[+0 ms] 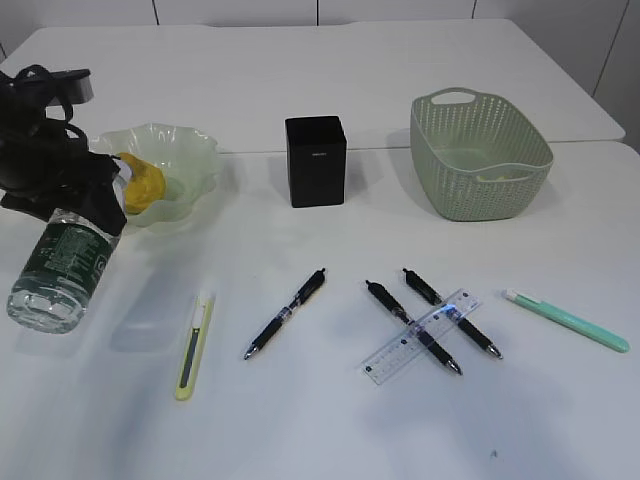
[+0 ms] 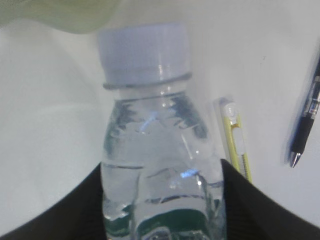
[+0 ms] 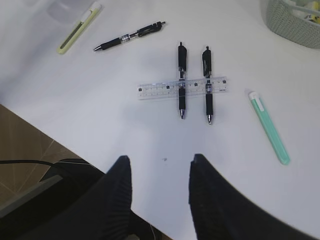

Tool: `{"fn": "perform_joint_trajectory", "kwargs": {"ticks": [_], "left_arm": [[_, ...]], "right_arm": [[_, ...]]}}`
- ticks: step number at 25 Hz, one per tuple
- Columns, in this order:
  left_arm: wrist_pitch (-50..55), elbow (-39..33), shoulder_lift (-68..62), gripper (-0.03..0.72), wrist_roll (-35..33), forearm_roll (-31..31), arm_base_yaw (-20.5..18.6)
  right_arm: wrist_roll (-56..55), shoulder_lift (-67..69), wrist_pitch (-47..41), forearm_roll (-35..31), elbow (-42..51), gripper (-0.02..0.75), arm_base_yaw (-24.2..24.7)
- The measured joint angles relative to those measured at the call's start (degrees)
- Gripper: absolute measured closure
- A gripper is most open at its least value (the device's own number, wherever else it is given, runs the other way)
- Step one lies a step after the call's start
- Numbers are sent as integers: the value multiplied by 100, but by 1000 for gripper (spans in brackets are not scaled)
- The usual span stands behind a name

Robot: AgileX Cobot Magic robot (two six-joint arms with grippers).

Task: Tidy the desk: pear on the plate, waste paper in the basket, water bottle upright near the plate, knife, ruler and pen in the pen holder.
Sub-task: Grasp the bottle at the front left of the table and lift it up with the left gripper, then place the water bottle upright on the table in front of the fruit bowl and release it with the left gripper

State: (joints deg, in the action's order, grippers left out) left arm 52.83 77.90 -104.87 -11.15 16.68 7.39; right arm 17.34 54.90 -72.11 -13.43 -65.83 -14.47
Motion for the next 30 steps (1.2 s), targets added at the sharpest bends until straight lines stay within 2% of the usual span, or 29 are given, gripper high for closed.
{"fn": "perform_joint_trajectory", "kwargs": {"ticks": [5, 21, 30], "left_arm": [[0, 0, 0, 294, 414, 10, 0], [-528, -11, 15, 294, 520, 10, 0], [-1207, -799, 754, 294, 531, -61, 0]], "right_arm": [[0, 0, 0, -37, 0, 421, 0], [0, 0, 0, -62, 0, 421, 0], [0, 0, 0, -62, 0, 421, 0]]}}
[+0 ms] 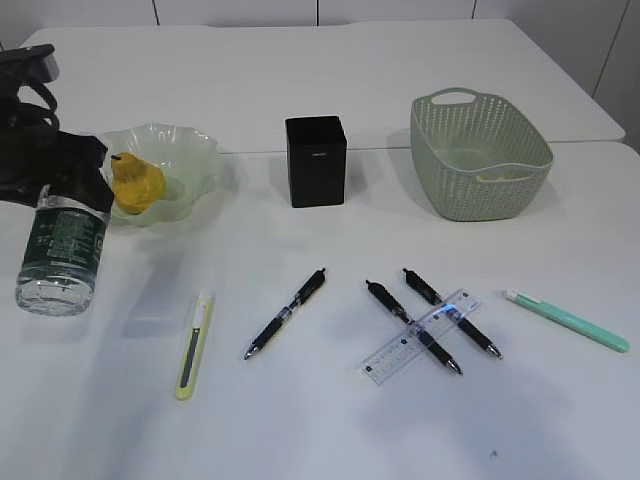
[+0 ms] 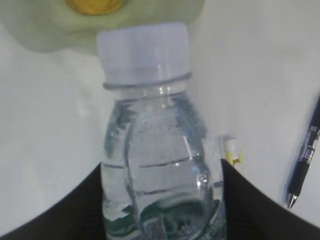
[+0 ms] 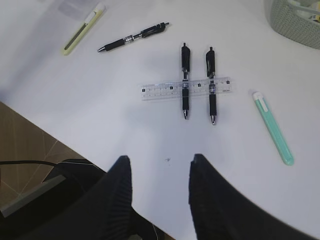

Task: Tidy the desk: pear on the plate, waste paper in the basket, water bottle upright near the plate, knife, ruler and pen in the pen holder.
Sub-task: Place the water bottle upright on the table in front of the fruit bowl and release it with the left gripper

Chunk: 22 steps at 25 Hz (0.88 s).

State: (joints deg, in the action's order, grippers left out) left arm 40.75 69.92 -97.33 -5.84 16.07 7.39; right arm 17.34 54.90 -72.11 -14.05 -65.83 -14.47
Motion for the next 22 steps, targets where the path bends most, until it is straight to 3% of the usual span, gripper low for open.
{"fn": "perform_joint_trajectory", "kwargs": {"ticks": [6, 22], "left_arm": [[-392, -375, 458, 294, 0, -97, 0], [-1548, -2221, 1855, 294, -35, -120, 0]], "right_arm": [[0, 0, 0, 0, 0, 423, 0], [0, 0, 0, 0, 0, 423, 0]]}}
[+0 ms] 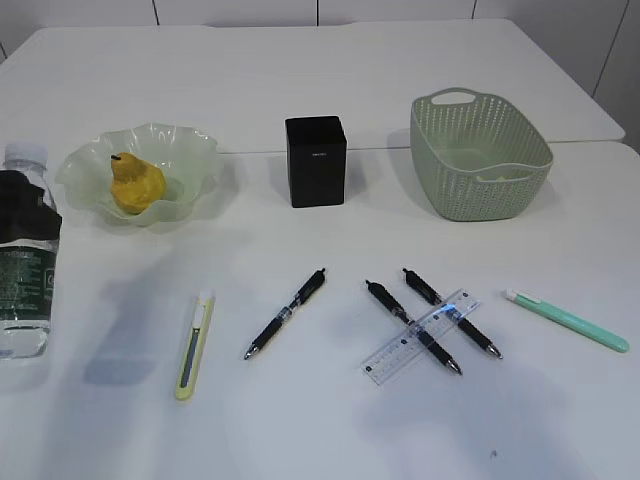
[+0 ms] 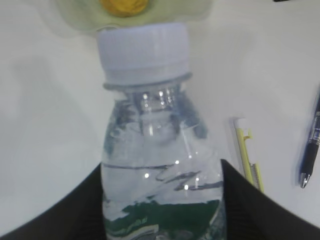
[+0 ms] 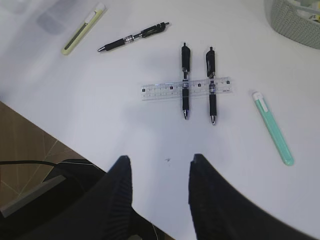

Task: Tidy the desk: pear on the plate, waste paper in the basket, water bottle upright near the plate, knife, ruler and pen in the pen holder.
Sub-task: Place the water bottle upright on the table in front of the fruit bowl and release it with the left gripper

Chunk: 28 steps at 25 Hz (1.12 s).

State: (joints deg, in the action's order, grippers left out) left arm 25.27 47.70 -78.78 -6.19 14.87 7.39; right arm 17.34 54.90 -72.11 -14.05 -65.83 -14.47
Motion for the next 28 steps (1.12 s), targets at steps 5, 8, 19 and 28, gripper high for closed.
{"fn": "perform_joint_trajectory", "kwargs": {"ticks": [5, 8, 19, 28], "left_arm": [[-435, -484, 370, 294, -8, 0, 0], [-501, -635, 447, 294, -8, 0, 0], [-1420, -1003, 699, 294, -182, 0, 0], [-2527, -1007, 588, 294, -240, 12, 0]], "right_arm": [[0, 0, 0, 0, 0, 423, 0], [0, 0, 0, 0, 0, 423, 0], [0, 0, 0, -53, 0, 423, 0], [4, 0, 0, -53, 0, 423, 0]]}}
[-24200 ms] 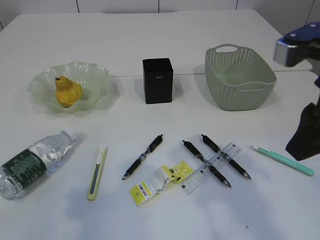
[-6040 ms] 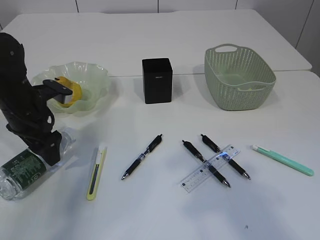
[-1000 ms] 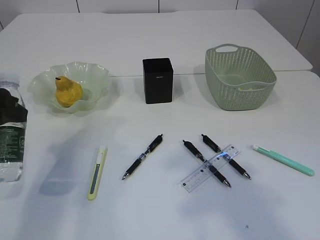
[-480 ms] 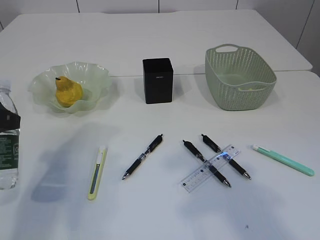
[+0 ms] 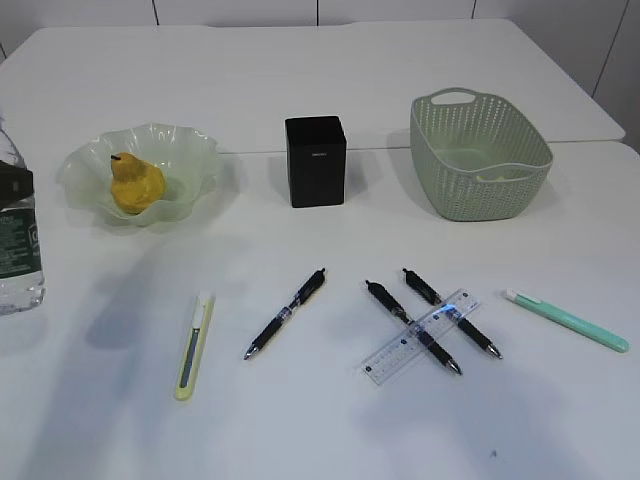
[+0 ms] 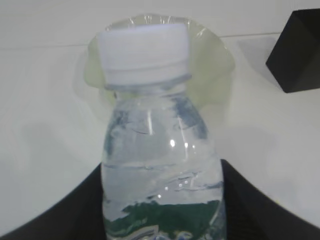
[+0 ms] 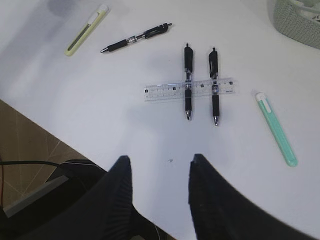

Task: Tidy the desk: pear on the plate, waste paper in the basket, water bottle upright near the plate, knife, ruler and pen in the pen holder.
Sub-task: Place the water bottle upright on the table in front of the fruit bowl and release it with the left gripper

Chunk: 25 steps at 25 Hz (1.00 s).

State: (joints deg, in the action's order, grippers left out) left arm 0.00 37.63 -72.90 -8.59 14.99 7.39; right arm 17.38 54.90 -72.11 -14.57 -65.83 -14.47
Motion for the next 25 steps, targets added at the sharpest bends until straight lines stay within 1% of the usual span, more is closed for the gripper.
{"fn": "perform_joint_trajectory", "kwargs": {"ticks": [10, 12, 17, 19, 25], "left_arm": [[-881, -9, -510, 294, 0, 18, 12], [-1141, -24, -598, 294, 0, 22, 114], [-1816, -24, -801, 294, 0, -16, 587], [-2032, -24, -934, 294, 0, -29, 706], [-2547, -24, -1356, 294, 0, -52, 779]], "right_arm": [[0, 0, 0, 0, 0, 423, 0], [0, 0, 0, -5, 0, 423, 0], [0, 0, 0, -5, 0, 423, 0], [9, 0, 0, -5, 0, 423, 0], [9, 0, 0, -5, 0, 423, 0]]}}
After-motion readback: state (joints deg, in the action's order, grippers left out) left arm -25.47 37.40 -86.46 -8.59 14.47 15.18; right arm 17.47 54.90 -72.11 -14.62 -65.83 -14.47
